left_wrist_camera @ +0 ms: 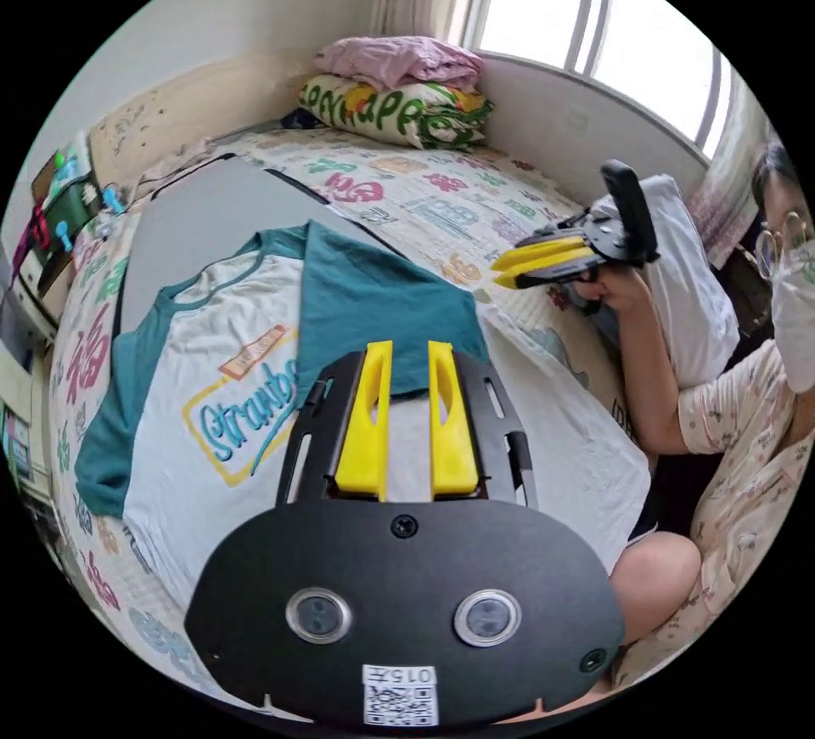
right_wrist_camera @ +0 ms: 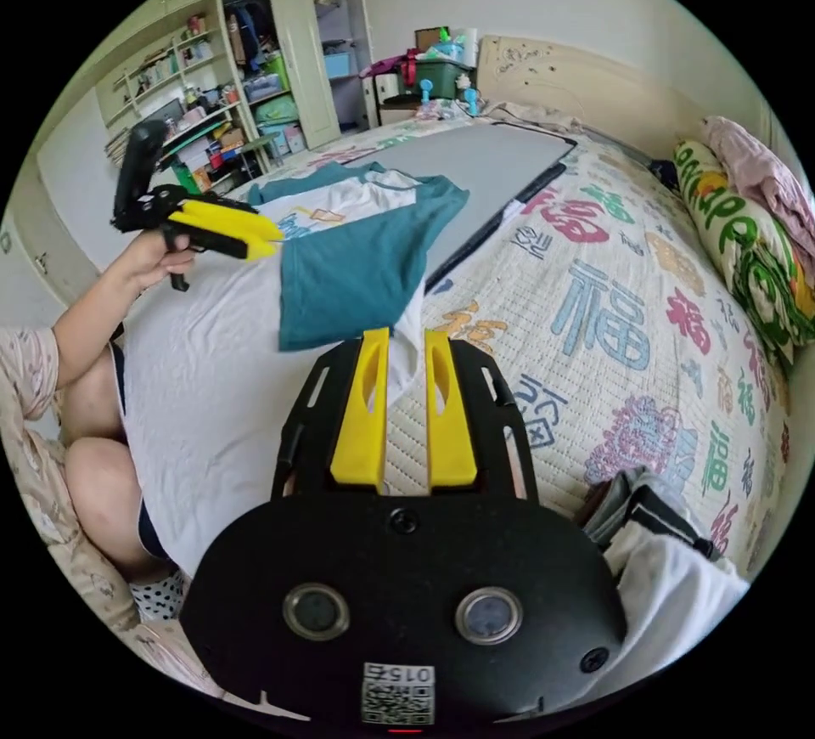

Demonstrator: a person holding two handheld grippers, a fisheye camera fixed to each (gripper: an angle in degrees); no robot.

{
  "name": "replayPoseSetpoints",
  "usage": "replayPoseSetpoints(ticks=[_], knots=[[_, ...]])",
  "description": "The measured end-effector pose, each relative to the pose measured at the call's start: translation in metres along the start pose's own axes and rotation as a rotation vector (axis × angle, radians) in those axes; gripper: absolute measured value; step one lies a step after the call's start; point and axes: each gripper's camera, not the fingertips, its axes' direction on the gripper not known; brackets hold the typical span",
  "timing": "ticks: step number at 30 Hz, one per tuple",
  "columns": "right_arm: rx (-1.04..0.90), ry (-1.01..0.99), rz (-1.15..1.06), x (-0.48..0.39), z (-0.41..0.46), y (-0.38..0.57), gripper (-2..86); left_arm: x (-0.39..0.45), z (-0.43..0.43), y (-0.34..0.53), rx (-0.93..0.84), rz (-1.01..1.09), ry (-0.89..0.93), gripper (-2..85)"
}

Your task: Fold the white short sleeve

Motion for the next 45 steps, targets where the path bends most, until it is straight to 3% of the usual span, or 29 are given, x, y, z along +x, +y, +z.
replayPoseSetpoints(ticks=[7,17,23,36,41,45], knots=[[-0.017,-0.197,-0.200,-0.023,0.018,-0.004,9.2,-0.064,0.026,0.055,-0.004,-0.255,-0.005,8.5],[-0.173,-0.161,-0.334,-0.035,0.059,0.004,6.0,-0.053,0.072,0.079,-0.055,-0.218,0.004,6.0],[-0.161,-0.132,-0.344,-0.035,0.063,0.009,2.7,-0.048,0.084,0.100,-0.039,-0.208,0.014,0.2],[-0.181,-0.181,-0.370,-0.046,0.078,0.013,-0.1,-0.023,0.116,0.164,-0.039,-0.203,-0.017,-0.5],[-0.188,-0.167,-0.381,-0.058,0.085,0.011,-0.9,-0.061,0.088,0.218,0.111,-0.304,0.102,-0.4],[-0.211,-0.123,-0.395,-0.077,0.092,0.005,-1.0,-0.121,0.036,0.291,0.238,-0.527,-0.030,0.0]])
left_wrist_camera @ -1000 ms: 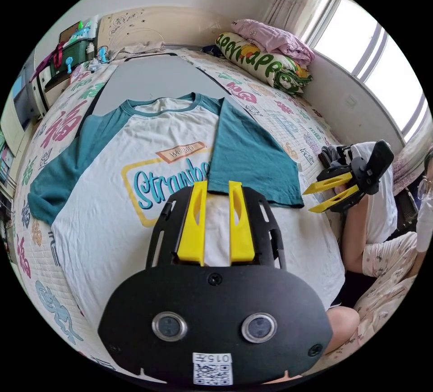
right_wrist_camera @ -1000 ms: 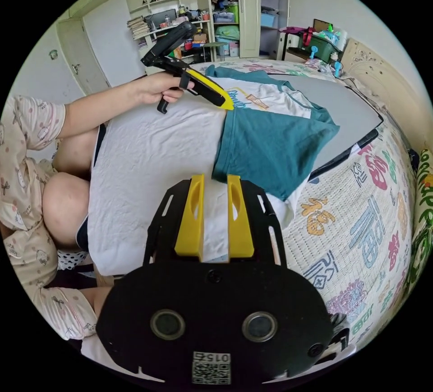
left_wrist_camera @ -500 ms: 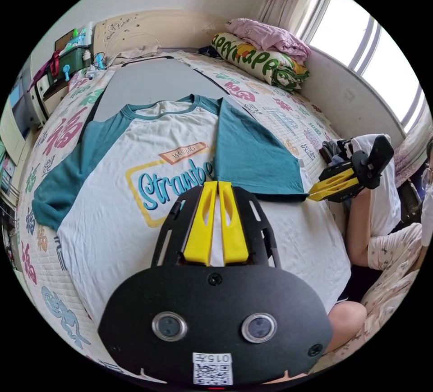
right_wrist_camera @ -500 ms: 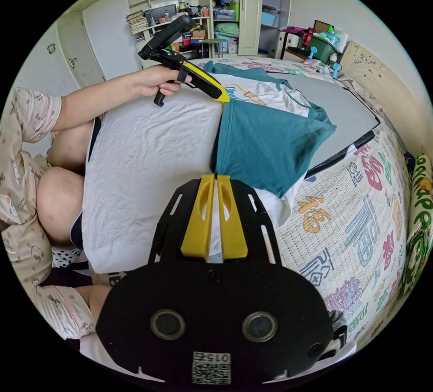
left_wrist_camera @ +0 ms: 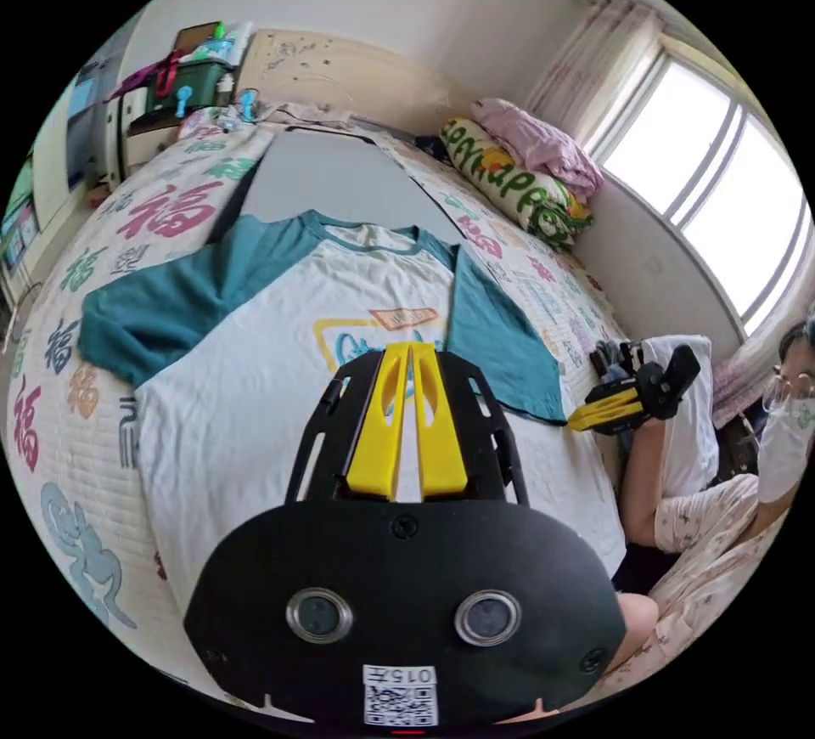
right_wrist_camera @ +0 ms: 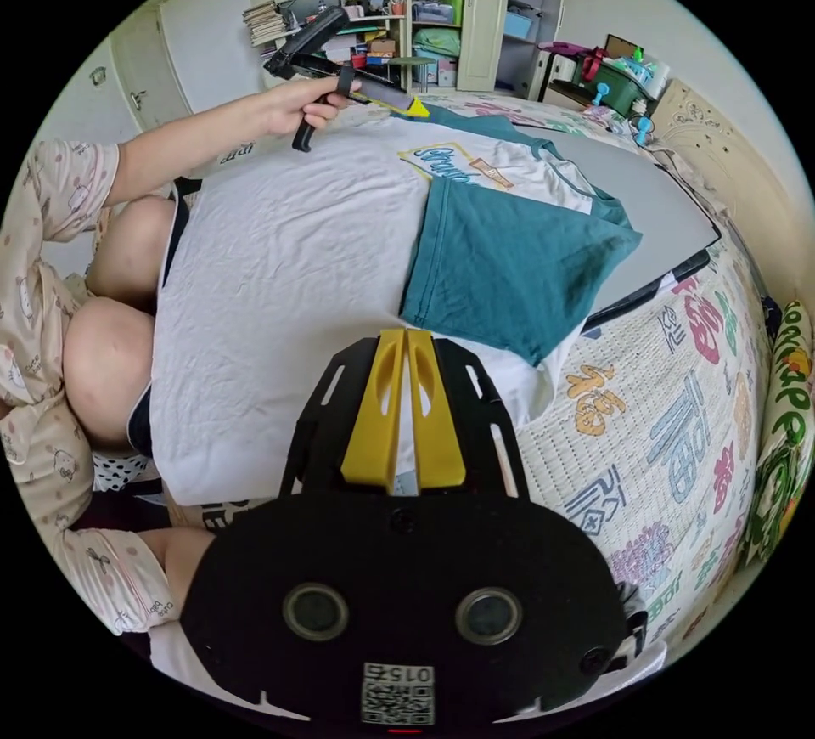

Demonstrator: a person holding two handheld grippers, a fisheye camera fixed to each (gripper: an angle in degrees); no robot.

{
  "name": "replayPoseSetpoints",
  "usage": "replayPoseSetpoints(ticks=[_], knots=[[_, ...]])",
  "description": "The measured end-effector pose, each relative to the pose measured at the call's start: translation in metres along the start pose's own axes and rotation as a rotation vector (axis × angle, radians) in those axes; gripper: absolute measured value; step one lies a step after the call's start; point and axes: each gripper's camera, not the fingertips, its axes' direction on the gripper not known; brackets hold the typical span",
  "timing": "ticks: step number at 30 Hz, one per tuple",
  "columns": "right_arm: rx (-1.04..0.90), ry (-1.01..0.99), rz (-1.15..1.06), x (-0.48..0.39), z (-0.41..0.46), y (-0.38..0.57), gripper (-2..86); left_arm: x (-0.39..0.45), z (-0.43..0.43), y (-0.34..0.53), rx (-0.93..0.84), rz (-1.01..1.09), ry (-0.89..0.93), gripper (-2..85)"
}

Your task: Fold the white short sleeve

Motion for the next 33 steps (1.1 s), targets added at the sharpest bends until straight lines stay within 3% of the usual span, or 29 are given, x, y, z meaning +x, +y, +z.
replayPoseSetpoints(ticks=[4,9,17,19,20,25,28,30,33], knots=[[-0.020,-0.006,0.028,-0.007,0.006,-0.013,-1.0,-0.119,-0.065,0.050,0.160,-0.280,-0.100,3.2],[-0.091,0.075,0.008,-0.034,0.016,-0.041,-1.0,-0.216,-0.067,0.093,0.143,-0.402,-0.134,9.6],[-0.140,0.038,0.102,-0.047,0.028,-0.076,-0.6,-0.334,-0.034,0.169,0.281,-0.585,0.033,9.3],[-0.168,0.018,0.155,-0.047,0.031,-0.087,-0.5,-0.356,-0.026,0.186,0.277,-0.603,0.096,5.3],[-0.201,0.027,0.172,-0.050,0.034,-0.097,-0.5,-0.368,-0.022,0.199,0.283,-0.607,0.176,1.1],[-0.391,0.137,0.212,-0.084,0.038,-0.138,-0.6,-0.379,-0.041,0.269,0.442,-0.563,0.324,-0.6],[-0.328,0.243,0.293,-0.100,-0.008,-0.169,-0.7,-0.380,-0.053,0.305,0.536,-0.516,0.380,-0.7],[-0.171,0.300,0.314,-0.108,-0.046,-0.217,-0.9,-0.381,-0.056,0.317,0.576,-0.480,0.405,-0.7],[0.056,0.215,0.259,-0.116,-0.060,-0.309,-0.8,-0.374,-0.062,0.324,0.579,-0.428,0.381,-0.7]])
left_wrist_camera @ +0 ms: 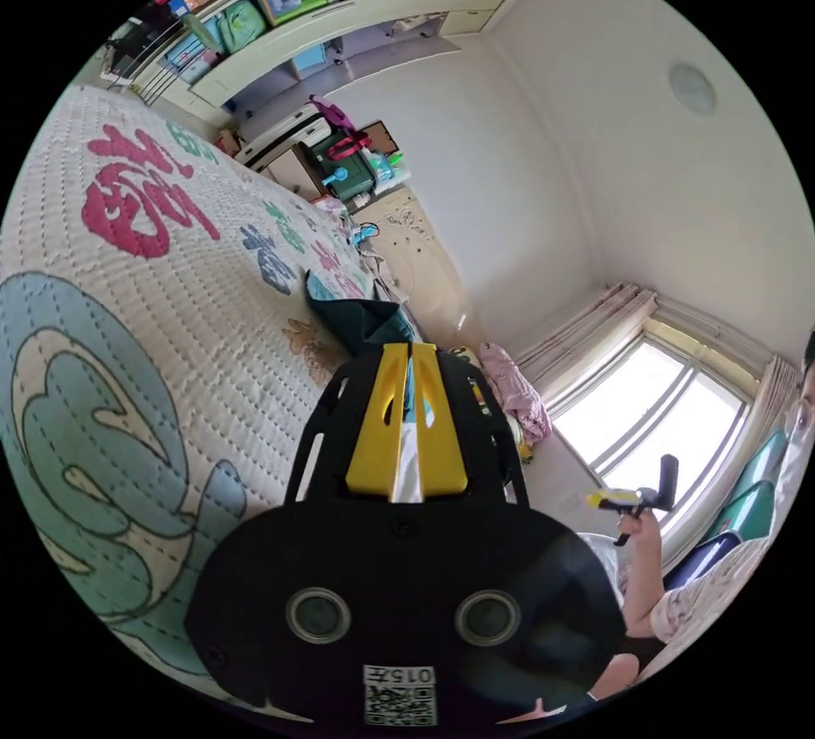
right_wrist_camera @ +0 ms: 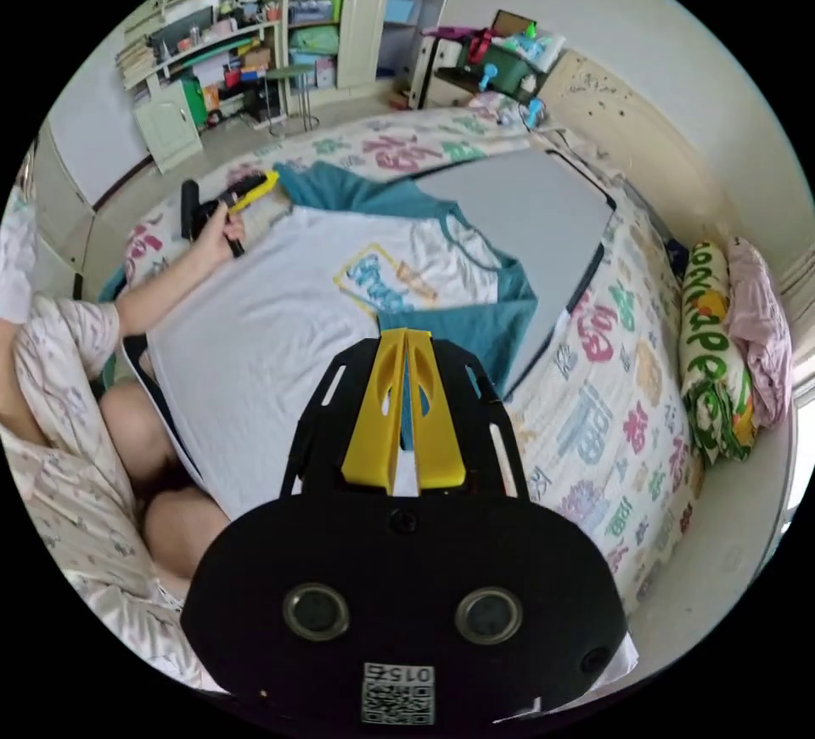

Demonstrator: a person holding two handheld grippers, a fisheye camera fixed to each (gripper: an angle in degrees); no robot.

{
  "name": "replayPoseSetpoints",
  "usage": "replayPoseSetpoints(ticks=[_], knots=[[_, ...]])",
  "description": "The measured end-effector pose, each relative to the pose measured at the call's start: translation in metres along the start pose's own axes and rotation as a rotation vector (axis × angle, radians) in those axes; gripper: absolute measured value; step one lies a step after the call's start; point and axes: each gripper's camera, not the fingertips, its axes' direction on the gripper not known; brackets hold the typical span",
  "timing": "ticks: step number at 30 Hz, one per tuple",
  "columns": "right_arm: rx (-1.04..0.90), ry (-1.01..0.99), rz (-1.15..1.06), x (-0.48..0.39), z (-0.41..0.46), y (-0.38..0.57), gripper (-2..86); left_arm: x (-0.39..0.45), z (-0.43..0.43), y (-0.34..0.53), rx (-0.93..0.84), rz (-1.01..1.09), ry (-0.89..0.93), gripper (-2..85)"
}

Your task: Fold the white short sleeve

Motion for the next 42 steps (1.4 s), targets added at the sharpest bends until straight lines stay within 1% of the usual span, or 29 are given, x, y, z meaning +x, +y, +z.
replayPoseSetpoints(ticks=[1,3,4,5,6,7,8,9,10,11,13,15,19,22,25,27,30,32,35,36,37,38,41,42], knots=[[0.042,-0.041,-0.020,-0.008,0.003,-0.019,-0.8,-0.001,-0.004,0.003,0.005,-0.002,-0.001,-0.7],[0.179,-0.216,-0.110,-0.045,0.030,-0.096,0.0,-0.009,-0.012,0.008,0.024,-0.039,-0.004,-0.7],[0.203,-0.252,-0.129,-0.055,0.042,-0.115,0.4,-0.015,-0.015,0.011,0.029,-0.064,0.000,-0.7],[0.202,-0.293,-0.136,-0.074,0.069,-0.153,1.3,-0.020,-0.015,0.012,0.022,-0.083,0.001,-0.7],[0.147,-0.296,-0.121,-0.092,0.102,-0.194,2.3,-0.023,-0.014,0.012,0.015,-0.091,0.000,-0.7],[0.114,-0.292,-0.124,-0.100,0.120,-0.213,3.2,-0.026,-0.015,0.014,0.012,-0.103,0.003,-0.7],[0.040,-0.272,-0.111,-0.115,0.155,-0.248,4.8,-0.028,-0.016,0.015,0.016,-0.109,0.005,-0.7],[-0.032,-0.261,-0.065,-0.124,0.191,-0.276,5.8,-0.030,-0.018,0.016,0.020,-0.121,0.010,-0.7],[-0.063,-0.262,-0.032,-0.127,0.207,-0.288,6.4,-0.031,-0.018,0.017,0.018,-0.127,0.015,-0.7],[-0.098,-0.268,0.052,-0.130,0.237,-0.305,6.8,-0.031,-0.019,0.018,0.018,-0.128,0.016,-0.7],[-0.133,-0.278,0.142,-0.138,0.273,-0.320,7.6,-0.031,-0.019,0.018,0.016,-0.133,0.025,-0.7],[-0.164,-0.221,0.207,-0.149,0.306,-0.336,9.1,-0.030,-0.018,0.019,0.020,-0.136,0.030,-0.7],[-0.175,-0.126,0.212,-0.164,0.328,-0.360,9.6,-0.023,-0.015,0.020,0.023,-0.138,0.037,-0.7],[-0.239,-0.048,0.176,-0.179,0.347,-0.375,9.8,-0.016,-0.009,0.020,0.025,-0.145,0.040,-0.6],[-0.227,-0.014,0.176,-0.185,0.347,-0.379,7.2,-0.006,-0.001,0.020,0.022,-0.148,0.036,-0.6],[-0.210,0.033,0.194,-0.179,0.338,-0.377,2.0,0.003,0.005,0.019,0.017,-0.145,0.032,-0.6],[-0.167,-0.005,0.236,-0.152,0.310,-0.366,-0.2,0.023,0.017,0.014,-0.001,-0.111,0.025,-0.6],[-0.099,-0.016,0.266,-0.128,0.281,-0.352,-0.5,0.047,0.028,0.007,-0.043,-0.037,0.006,-0.6],[0.018,-0.075,0.327,-0.081,0.222,-0.310,-0.7,0.128,0.060,-0.011,-0.160,0.267,-0.042,-0.6],[0.063,-0.076,0.343,-0.063,0.196,-0.286,-0.7,0.143,0.067,-0.011,-0.182,0.321,-0.043,-0.6],[0.086,-0.078,0.349,-0.055,0.184,-0.273,-0.7,0.174,0.080,-0.008,-0.215,0.430,-0.038,-0.5],[0.129,-0.080,0.361,-0.039,0.159,-0.245,-0.7,0.190,0.087,-0.005,-0.234,0.490,-0.035,-0.5],[0.191,-0.063,0.421,-0.003,0.111,-0.168,-0.7,0.271,0.141,0.031,-0.410,0.811,-0.038,-0.5],[0.188,-0.072,0.457,0.010,0.100,-0.138,-0.7,0.281,0.150,0.038,-0.444,0.853,-0.038,-0.5]])
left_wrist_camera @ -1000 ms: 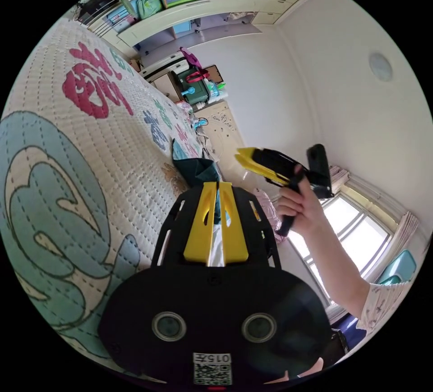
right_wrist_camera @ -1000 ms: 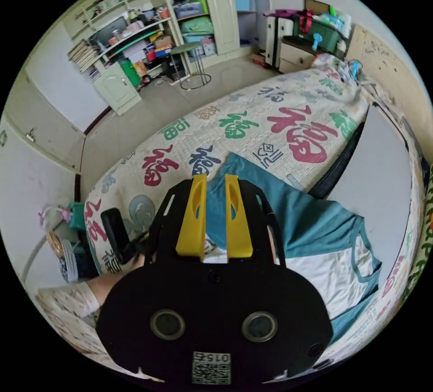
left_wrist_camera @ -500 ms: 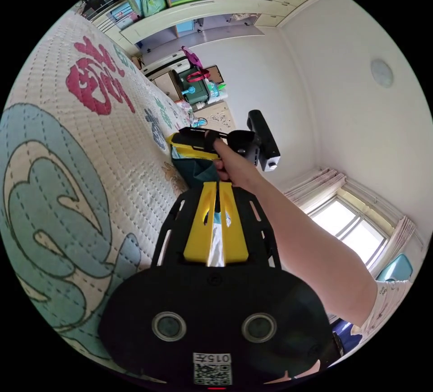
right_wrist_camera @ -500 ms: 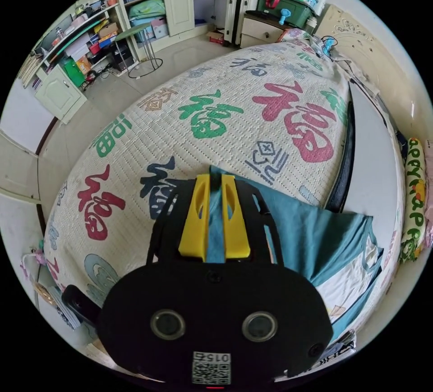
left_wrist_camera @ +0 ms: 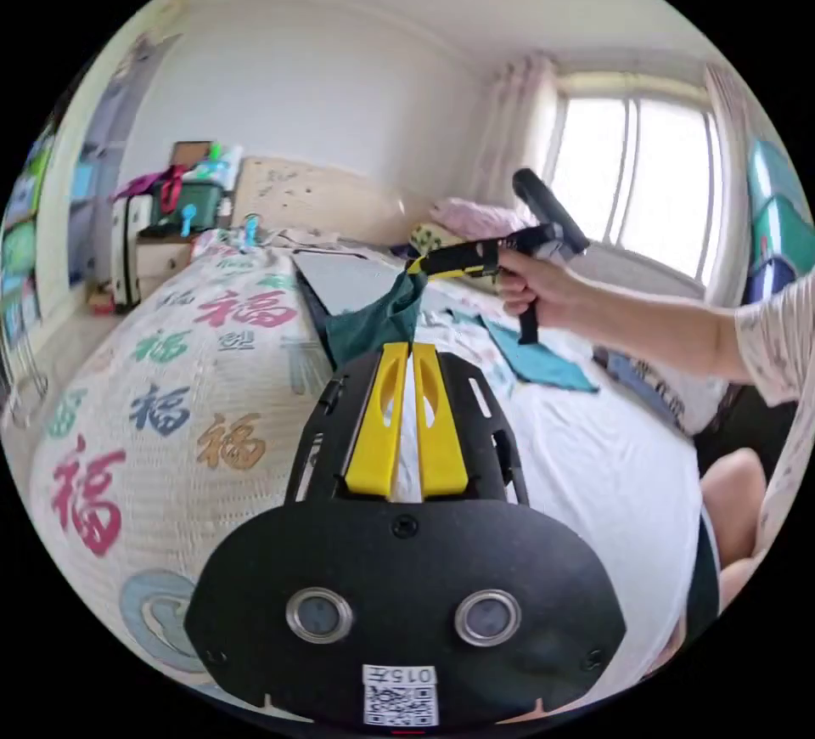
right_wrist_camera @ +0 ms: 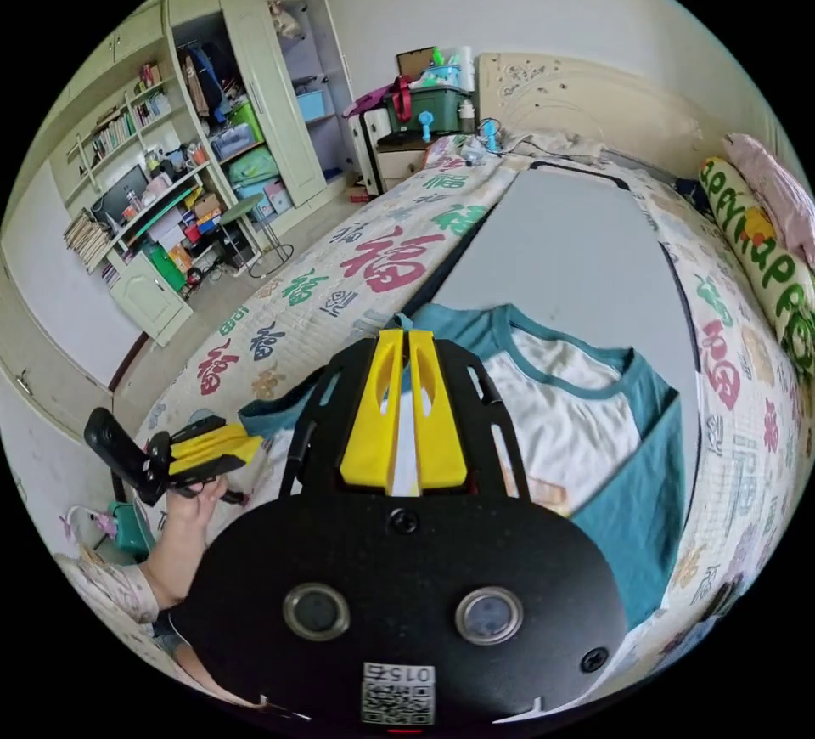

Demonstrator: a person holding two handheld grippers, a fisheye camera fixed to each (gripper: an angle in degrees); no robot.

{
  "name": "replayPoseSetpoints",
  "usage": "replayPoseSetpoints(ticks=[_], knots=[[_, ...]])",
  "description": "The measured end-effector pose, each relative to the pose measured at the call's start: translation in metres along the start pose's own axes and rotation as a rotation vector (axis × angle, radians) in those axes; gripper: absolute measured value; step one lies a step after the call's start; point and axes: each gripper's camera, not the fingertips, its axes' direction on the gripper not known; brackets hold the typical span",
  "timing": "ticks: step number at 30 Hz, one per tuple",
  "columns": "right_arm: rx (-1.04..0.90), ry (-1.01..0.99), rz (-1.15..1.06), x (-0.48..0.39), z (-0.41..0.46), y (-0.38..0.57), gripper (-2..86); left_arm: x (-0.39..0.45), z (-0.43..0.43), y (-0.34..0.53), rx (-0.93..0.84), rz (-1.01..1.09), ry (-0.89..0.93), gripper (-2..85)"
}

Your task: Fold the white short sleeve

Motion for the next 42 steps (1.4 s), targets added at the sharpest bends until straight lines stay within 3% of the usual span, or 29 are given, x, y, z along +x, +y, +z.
replayPoseSetpoints(ticks=[9,18,28,33,36,39,42], knots=[[-0.110,0.008,0.091,0.079,-0.032,0.105,-0.6,0.112,0.080,-0.053,-0.241,0.425,0.020,-0.1],[-0.141,-0.073,0.092,0.109,-0.048,0.113,-0.3,0.134,0.108,-0.083,-0.320,0.577,0.119,0.5],[-0.183,-0.018,0.088,0.118,-0.054,0.103,0.3,0.090,0.104,-0.125,-0.211,0.408,0.264,6.0],[-0.184,-0.009,0.083,0.124,-0.059,0.101,0.4,0.103,0.153,-0.121,-0.395,0.505,0.263,6.0],[-0.172,-0.068,0.109,0.138,-0.063,0.103,0.5,0.100,0.153,-0.119,-0.410,0.543,0.229,5.8],[-0.143,-0.184,0.084,0.160,-0.079,0.106,0.9,0.064,0.139,-0.131,-0.362,0.461,0.287,5.8],[-0.020,-0.132,0.047,0.191,-0.117,0.096,1.8,-0.001,0.113,-0.157,-0.252,0.253,0.232,5.8]])
